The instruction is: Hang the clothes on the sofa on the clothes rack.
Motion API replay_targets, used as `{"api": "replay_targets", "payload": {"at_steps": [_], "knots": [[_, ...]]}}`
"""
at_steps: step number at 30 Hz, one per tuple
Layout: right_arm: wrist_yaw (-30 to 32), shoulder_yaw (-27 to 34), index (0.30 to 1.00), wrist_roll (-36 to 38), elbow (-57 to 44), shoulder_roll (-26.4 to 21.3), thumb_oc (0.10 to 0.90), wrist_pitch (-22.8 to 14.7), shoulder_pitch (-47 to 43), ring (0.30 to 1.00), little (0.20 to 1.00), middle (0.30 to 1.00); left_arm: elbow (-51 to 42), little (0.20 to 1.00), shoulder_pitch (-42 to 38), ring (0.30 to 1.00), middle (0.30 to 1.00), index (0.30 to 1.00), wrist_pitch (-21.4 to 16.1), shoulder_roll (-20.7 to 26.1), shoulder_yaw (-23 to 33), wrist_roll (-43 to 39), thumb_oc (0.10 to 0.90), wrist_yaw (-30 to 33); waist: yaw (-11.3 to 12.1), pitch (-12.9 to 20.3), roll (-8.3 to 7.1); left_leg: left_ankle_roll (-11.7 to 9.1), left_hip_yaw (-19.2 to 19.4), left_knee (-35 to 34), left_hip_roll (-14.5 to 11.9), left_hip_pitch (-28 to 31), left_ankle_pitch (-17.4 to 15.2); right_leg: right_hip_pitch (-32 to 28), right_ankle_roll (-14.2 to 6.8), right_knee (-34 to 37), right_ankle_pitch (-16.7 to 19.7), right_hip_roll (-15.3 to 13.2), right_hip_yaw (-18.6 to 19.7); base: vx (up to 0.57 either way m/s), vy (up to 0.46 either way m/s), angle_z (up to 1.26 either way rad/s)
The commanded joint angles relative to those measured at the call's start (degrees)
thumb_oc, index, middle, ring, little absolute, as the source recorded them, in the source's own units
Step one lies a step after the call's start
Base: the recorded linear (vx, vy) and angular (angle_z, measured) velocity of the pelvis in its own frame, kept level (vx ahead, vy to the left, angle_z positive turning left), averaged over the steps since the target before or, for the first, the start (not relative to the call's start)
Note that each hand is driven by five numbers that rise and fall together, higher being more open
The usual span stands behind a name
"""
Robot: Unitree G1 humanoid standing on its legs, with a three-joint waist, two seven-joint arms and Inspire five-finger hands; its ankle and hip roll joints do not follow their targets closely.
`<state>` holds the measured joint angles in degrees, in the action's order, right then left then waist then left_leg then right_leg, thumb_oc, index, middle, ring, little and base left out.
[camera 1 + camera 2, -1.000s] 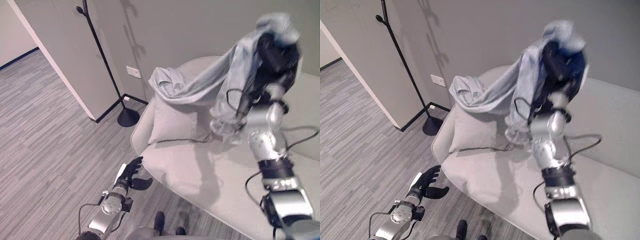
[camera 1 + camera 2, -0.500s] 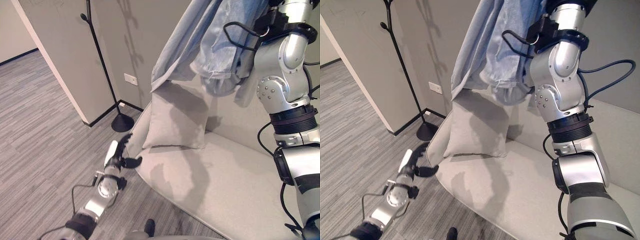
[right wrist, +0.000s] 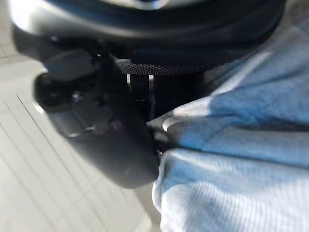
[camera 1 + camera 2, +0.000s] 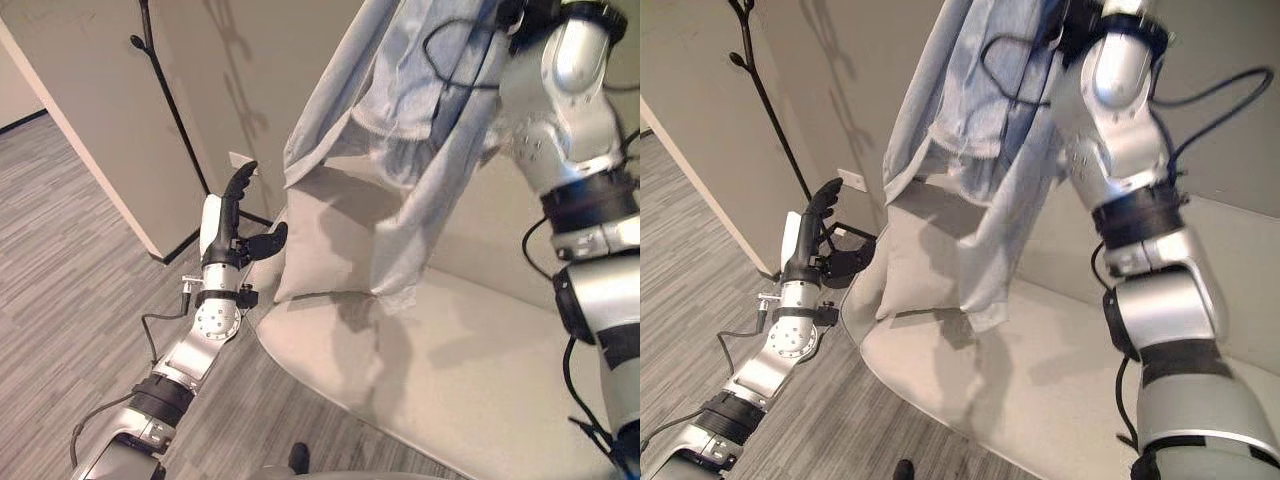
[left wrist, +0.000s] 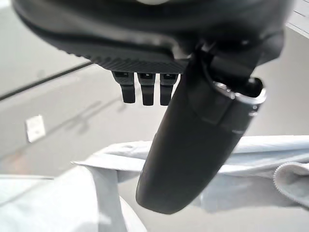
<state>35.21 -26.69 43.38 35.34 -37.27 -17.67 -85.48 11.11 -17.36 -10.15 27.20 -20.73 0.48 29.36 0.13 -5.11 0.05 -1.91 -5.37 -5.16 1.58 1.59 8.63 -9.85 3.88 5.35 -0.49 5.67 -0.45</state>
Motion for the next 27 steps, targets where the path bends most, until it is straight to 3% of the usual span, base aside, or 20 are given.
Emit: {"api": "replay_targets", "payload": {"at_steps": [1,6,18,22,27], "knots": [[0.2,-2.5,0.3,-1.5,3.0,-4.5,0.4,-5.6,-15.4,0.3,0.3,0.3,-1.0,0.9,-2.2,0.9,0.9,0.9,-6.9,3.8,-1.6,1.2,0.8,0.8,0.8,11.6,-5.29,-1.6,0.4,0.2,-0.3,-3.4,-3.1,-1.7,-3.1,-0.4,-4.8,-2.2,0.2,0.02,-0.02,0.04],[0.0,-8.0,0.3,-1.1,11.9,-4.9,0.4,-4.1,-22.7,0.3,0.3,0.3,-0.4,0.9,-4.4,0.9,0.9,0.9,-7.1,5.7,-3.2,3.0,0.8,1.4,0.8,12.2,-5.54,-1.8,-0.5,0.2,-0.4,-3.7,-3.0,-1.7,-3.1,-0.4,-5.0,-1.9,-0.5,0.01,-0.009,0.04],[-0.1,-12.5,0.3,-1.2,18.3,-4.9,0.4,-3.8,-28.7,0.3,0.3,0.3,-0.8,0.9,-9.5,0.9,0.9,0.9,-6.3,12.9,-1.5,10.0,0.8,6.3,0.4,12.8,-5.73,-2.0,-0.6,0.2,-0.6,-3.7,-3.1,-1.5,-3.3,-0.4,-4.9,-1.7,-0.4,0.01,-0.004,0.03],[-0.9,-12.4,0.3,-1.3,13.7,-4.3,0.4,-5.2,-26.2,0.3,0.3,0.3,4.0,0.9,-14.5,0.9,0.9,0.9,-4.2,17.3,-2.3,14.4,0.8,8.4,-0.3,13.2,-5.29,-2.0,-0.3,0.2,-0.8,-3.5,-3.3,-1.5,-3.3,-0.4,-4.8,-1.7,0.0,0.01,0.0,-0.03],[-1.4,-10.0,0.3,-2.5,4.7,-4.0,0.4,-6.1,-20.2,0.3,0.3,0.3,6.5,0.9,-19.2,0.9,0.9,0.9,-3.4,18.9,-2.7,16.1,0.8,10.1,-0.7,12.8,-4.99,-1.9,0.2,0.2,-0.7,-3.4,-3.5,-1.3,-3.5,-0.4,-4.7,-1.8,0.3,0.0,0.01,-0.03]]}}
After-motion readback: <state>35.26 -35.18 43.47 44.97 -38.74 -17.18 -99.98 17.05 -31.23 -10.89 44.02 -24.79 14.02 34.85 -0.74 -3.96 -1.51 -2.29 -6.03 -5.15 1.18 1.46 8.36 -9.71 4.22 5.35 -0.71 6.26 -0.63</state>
